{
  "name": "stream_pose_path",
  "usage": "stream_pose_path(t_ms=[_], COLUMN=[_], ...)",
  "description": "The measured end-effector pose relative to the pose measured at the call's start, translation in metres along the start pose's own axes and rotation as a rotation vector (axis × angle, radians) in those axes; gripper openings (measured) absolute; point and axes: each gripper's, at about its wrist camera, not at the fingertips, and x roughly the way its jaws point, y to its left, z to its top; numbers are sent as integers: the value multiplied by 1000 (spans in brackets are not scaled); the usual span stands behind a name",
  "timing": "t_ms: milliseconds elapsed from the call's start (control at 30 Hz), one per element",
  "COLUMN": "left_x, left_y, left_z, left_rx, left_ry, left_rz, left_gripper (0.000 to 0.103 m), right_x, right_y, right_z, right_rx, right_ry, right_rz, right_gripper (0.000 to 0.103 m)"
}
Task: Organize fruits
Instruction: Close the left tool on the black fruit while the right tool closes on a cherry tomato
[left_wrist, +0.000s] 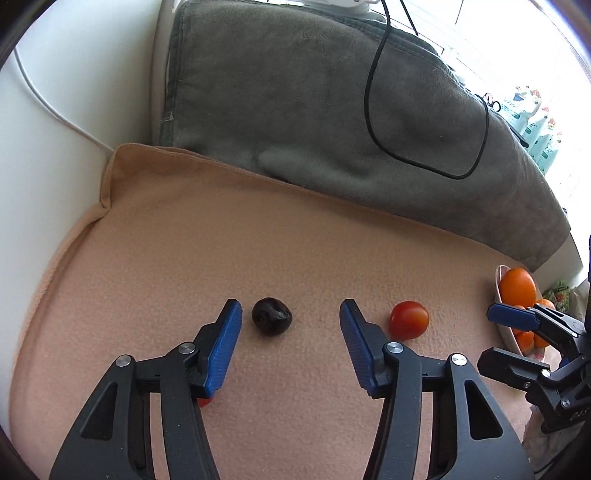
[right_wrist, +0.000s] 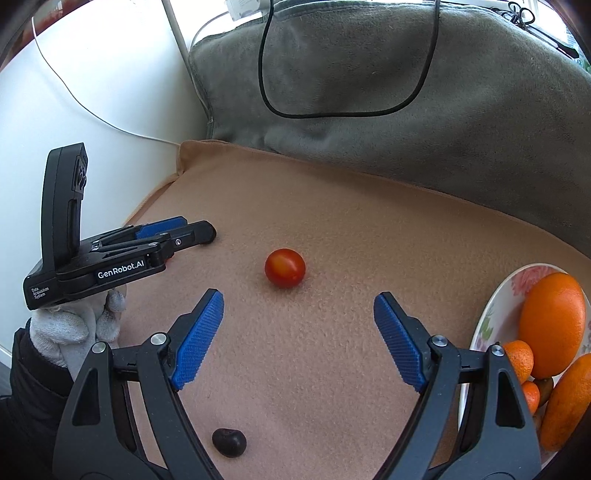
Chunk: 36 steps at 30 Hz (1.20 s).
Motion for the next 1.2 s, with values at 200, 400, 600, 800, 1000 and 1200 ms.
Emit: stream_pose_path(t_ms=[200, 400, 600, 800, 1000, 1200], left_x=[5, 11, 17, 23, 26, 26], left_y=[3, 3, 2, 1, 4, 6], left_z=[-1, -1, 0, 0, 1, 0], left_rx=[1, 8, 14, 15, 7, 6], left_ry=[13, 23, 32, 38, 37, 34], left_rz=[0, 3, 7, 6, 7, 11], left_gripper=[48, 45, 42, 39, 35, 29], right_x=[18, 32, 44, 56, 61, 64], right_y=[4, 6, 11, 11, 9, 8], right_z=[5, 11, 15, 18, 17, 17], right_rx=[-25, -40, -62, -61, -52, -49], right_ry=[21, 32, 56, 79, 92, 94], right_rz=[-2, -7, -8, -14, -15, -19], right_gripper=[86, 82, 74, 63, 51, 50])
